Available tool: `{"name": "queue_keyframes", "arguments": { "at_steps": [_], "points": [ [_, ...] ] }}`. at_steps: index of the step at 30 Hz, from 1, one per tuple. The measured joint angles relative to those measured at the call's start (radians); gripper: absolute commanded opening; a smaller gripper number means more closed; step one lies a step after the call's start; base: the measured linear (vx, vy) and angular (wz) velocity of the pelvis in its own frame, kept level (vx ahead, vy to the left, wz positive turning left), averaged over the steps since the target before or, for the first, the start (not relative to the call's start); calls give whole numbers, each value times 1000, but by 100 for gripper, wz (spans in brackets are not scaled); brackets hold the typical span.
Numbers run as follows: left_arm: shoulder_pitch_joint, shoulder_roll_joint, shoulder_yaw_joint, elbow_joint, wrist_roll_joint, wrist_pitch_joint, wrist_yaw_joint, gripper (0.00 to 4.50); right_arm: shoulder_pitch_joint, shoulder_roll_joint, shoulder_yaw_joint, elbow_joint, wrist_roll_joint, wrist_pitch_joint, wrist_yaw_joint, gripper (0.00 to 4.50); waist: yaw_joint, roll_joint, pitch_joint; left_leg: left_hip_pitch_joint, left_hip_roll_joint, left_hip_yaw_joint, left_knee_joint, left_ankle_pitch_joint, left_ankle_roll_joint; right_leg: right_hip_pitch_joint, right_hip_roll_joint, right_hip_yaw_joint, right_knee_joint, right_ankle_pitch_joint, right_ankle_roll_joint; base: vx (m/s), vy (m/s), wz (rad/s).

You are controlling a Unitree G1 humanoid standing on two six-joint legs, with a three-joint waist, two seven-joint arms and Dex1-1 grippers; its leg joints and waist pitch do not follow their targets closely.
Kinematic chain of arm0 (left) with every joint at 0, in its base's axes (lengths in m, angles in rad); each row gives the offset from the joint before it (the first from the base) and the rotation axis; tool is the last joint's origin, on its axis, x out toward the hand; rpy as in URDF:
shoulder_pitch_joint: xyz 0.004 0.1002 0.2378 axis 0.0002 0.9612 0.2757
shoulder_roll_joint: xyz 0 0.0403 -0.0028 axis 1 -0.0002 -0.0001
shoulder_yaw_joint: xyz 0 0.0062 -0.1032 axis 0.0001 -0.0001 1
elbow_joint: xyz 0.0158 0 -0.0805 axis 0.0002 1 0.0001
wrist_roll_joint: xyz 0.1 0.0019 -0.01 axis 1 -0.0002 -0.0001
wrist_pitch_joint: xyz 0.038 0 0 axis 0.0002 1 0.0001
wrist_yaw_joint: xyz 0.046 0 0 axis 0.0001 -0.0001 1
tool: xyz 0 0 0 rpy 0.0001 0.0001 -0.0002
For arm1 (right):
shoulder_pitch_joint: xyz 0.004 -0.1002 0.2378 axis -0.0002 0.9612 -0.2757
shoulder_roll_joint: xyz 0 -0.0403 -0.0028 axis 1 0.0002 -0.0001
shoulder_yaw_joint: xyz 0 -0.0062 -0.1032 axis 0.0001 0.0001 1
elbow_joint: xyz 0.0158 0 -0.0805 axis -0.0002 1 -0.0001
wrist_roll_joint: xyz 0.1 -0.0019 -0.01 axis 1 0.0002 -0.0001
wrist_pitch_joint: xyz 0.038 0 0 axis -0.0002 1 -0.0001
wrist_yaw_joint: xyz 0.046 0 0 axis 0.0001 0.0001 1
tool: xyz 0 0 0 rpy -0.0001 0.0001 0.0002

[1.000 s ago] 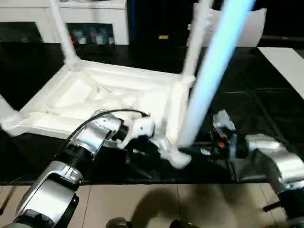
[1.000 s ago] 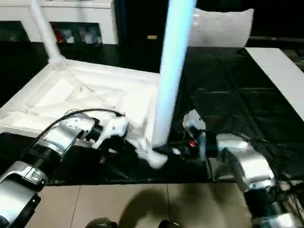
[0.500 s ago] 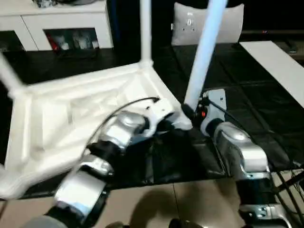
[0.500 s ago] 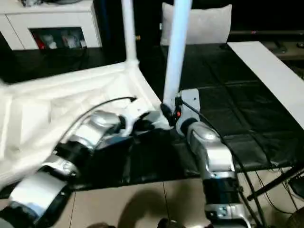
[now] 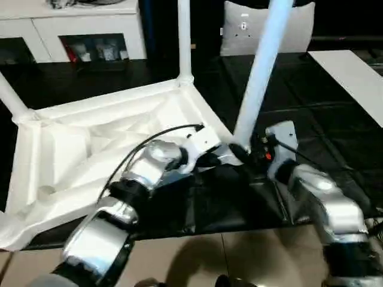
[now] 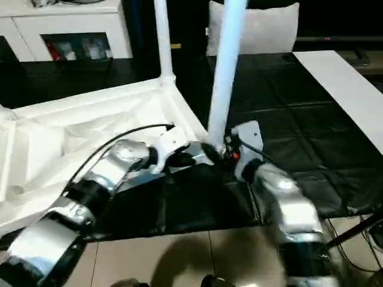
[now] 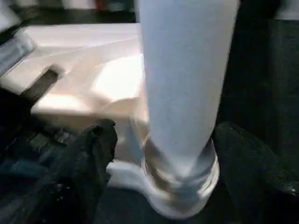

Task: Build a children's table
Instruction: Rotate leg to tighten

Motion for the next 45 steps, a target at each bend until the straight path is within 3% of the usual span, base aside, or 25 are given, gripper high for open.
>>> {"name": "queue_keyframes", "arguments": {
  "at_steps": [4,8,13,21,26,39,45],
  "points": [
    [25,53,-11,-26,-13,-59,-106,0,5,-97,15,-1,33,-34,173,418,2,0,0,0,0,0,1,0,0,0,-1,0,0,0,0,0,0,0],
    [49,121,-40,-46,-33,-154,-248,0,2,-232,37,3,41,-85,361,440,21,-1,0,0,0,0,1,0,1,0,-1,0,0,0,0,0,0,0],
    [50,155,-69,-69,-41,-198,-381,0,-32,-271,81,40,78,-106,550,440,38,-1,0,1,0,0,2,0,1,0,-1,0,1,0,0,0,0,0],
    [59,178,-103,-109,-54,-237,-506,0,-84,-289,146,112,114,-107,729,363,61,-2,0,-1,0,2,3,-1,2,-3,-2,2,3,0,0,0,0,0],
    [59,181,-116,-122,-56,-242,-536,0,-100,-283,178,140,114,-118,767,330,60,-2,0,0,0,3,4,-1,2,-3,-2,3,3,0,0,0,0,0],
    [59,181,-126,-137,-56,-243,-549,0,-106,-270,189,147,120,-115,788,229,57,-3,0,-2,0,5,3,-1,2,-7,-2,5,4,0,0,0,0,0],
    [59,179,-116,-137,-72,-185,-547,0,-68,-246,157,97,148,-34,722,202,56,-3,0,-1,0,5,3,-1,2,-7,-2,6,5,0,0,0,0,0]
  ]
}}
